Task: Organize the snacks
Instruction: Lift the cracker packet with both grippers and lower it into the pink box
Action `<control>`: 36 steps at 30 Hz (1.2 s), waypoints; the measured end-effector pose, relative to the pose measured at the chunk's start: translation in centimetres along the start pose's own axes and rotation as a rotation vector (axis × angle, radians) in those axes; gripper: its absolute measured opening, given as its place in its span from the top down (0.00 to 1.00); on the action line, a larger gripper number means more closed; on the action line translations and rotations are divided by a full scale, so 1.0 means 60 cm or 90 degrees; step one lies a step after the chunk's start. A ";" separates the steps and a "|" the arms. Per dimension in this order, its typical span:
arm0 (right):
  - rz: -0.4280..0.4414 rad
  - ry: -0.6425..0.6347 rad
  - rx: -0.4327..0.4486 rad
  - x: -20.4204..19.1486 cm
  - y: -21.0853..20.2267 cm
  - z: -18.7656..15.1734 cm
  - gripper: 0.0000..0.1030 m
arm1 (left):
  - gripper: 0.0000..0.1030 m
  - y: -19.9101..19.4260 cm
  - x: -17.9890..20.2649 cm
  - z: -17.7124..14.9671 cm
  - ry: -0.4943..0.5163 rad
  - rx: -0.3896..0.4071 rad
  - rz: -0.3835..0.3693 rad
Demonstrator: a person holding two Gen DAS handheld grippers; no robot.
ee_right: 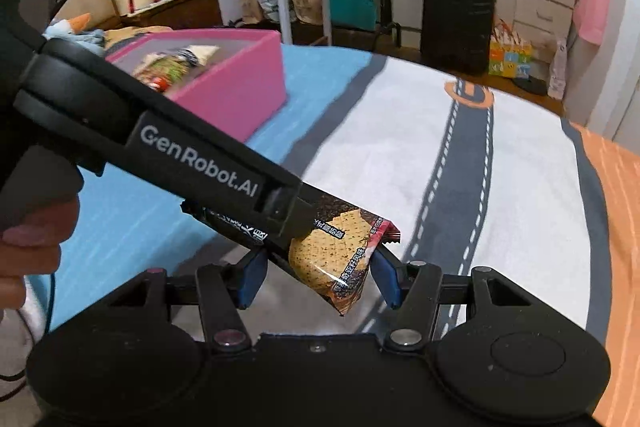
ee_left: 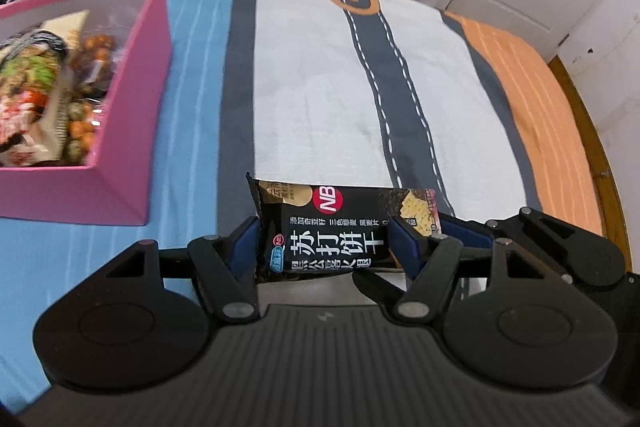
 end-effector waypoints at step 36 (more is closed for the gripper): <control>0.120 -0.208 0.114 -0.227 0.086 0.274 0.42 | 0.35 -0.179 -0.333 0.144 -0.162 0.178 0.087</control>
Point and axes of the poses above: each gripper's, at about its wrist camera, not at the fingertips, and y roughly the way its jaws point, x to its right, z to its top, the point moved 10 cm from there along y, roughly the way its jaws point
